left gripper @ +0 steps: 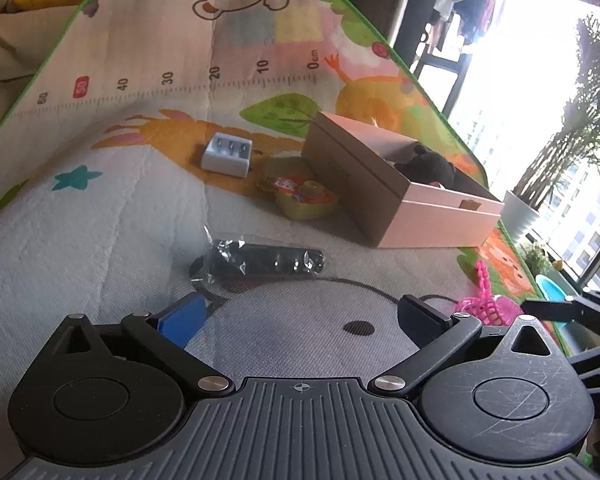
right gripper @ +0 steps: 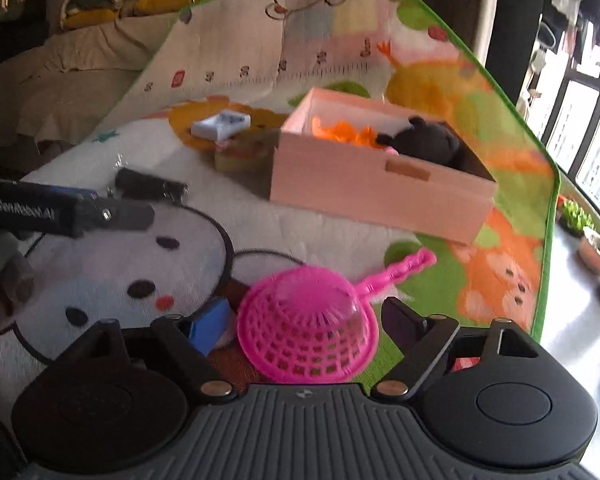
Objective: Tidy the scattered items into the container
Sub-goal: 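Lift the pink basket off the mat with the right tool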
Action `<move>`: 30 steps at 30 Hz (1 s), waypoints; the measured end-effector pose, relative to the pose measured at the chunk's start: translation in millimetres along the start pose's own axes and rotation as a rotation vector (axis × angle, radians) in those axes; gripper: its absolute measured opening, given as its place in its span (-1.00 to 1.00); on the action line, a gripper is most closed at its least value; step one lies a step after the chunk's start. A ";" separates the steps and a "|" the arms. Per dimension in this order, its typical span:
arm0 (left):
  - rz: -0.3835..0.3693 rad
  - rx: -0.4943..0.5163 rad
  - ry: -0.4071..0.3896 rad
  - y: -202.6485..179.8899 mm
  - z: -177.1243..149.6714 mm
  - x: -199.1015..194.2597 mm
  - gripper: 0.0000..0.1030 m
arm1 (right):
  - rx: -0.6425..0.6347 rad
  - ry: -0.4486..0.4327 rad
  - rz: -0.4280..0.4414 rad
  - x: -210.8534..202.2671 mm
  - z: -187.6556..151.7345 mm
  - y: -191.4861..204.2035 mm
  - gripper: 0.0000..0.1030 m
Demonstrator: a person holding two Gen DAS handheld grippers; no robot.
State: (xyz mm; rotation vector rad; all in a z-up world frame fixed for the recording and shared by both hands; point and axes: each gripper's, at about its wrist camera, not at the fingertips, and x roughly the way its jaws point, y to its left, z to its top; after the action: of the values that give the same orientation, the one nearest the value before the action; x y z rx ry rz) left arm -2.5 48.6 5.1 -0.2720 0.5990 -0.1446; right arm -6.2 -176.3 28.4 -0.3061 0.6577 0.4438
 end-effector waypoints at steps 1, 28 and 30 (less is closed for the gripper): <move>-0.001 -0.001 0.000 0.2 0.0 0.1 1.00 | -0.004 0.001 -0.008 -2.9 -3.6 -2.4 0.63; -0.004 -0.011 -0.006 1.8 -0.5 0.1 1.00 | 0.119 0.043 -0.014 1.9 -0.3 -8.2 0.27; 0.010 0.004 0.001 -0.9 -0.2 0.3 1.00 | 0.118 0.032 -0.048 -3.8 -7.5 -15.1 0.27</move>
State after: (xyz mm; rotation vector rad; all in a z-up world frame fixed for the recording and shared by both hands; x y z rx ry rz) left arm -2.4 47.7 5.0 -0.2653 0.6008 -0.1362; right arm -5.4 -193.5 27.1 -0.2176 0.7038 0.3533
